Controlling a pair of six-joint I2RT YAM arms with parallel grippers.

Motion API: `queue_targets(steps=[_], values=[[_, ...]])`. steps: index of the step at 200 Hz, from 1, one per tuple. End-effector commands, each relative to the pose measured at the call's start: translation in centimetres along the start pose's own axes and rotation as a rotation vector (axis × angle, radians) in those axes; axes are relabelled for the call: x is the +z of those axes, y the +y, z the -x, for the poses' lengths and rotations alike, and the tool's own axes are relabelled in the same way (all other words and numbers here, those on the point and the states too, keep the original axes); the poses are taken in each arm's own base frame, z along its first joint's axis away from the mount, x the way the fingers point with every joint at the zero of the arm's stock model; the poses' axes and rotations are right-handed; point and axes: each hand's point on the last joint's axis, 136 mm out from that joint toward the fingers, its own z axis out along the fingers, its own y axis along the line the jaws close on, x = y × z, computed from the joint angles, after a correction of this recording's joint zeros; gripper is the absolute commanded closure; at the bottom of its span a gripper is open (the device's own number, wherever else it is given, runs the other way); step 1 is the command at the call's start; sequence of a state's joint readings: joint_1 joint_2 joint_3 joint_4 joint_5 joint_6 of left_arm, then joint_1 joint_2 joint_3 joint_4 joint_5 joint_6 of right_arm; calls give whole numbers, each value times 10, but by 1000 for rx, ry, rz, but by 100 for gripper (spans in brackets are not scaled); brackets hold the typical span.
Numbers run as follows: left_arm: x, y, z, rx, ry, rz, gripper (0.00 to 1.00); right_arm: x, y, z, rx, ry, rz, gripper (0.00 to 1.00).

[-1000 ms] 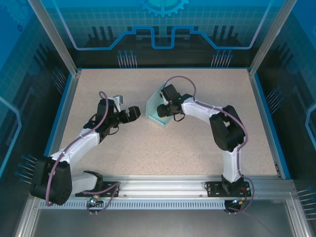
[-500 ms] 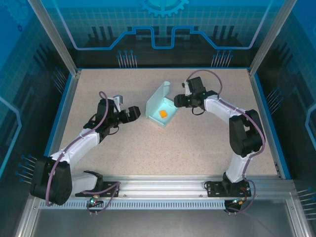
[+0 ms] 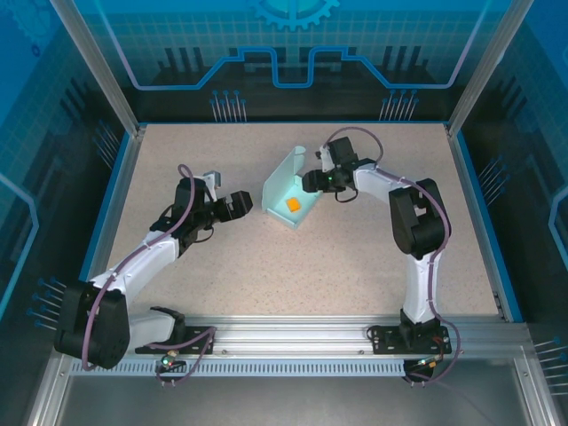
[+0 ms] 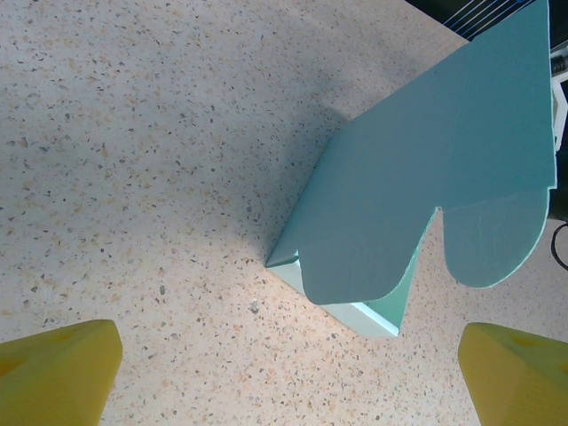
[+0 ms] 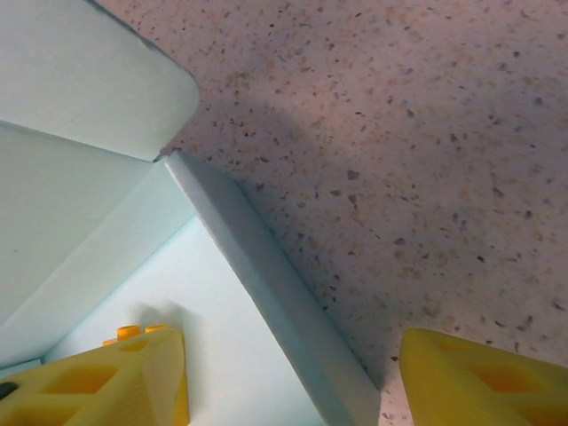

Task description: Fold the paper box

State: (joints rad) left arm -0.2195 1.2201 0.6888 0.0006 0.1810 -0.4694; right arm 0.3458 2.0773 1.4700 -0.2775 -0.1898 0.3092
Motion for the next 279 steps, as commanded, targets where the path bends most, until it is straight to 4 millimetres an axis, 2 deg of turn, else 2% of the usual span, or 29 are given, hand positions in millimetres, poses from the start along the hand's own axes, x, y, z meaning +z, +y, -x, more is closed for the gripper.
queue_targets(steps=[1,65,129,158,177,192,225,259,279], values=[[-2,8,-8,10,18,21,1,2,8,-2,-24,25,53,34],[6,21,-15,-4,24,61,1,-13,26,-28,-38,48,128,37],[10,44,-22,-18,3,147,2,-29,61,-62,-63,57,172,38],[13,48,-24,-17,-2,152,2,-38,60,-75,-69,51,145,38],[13,45,-24,-7,-11,131,2,-53,48,-70,-97,9,80,37],[13,40,-22,7,-19,105,2,-67,41,-58,-133,-38,48,36],[14,29,-17,42,-49,43,3,-92,39,-30,-265,-147,27,35],[17,25,-10,53,-63,26,5,-98,32,-9,-357,-172,28,35],[16,23,-10,47,-68,18,6,-93,37,-2,-416,-176,59,36]])
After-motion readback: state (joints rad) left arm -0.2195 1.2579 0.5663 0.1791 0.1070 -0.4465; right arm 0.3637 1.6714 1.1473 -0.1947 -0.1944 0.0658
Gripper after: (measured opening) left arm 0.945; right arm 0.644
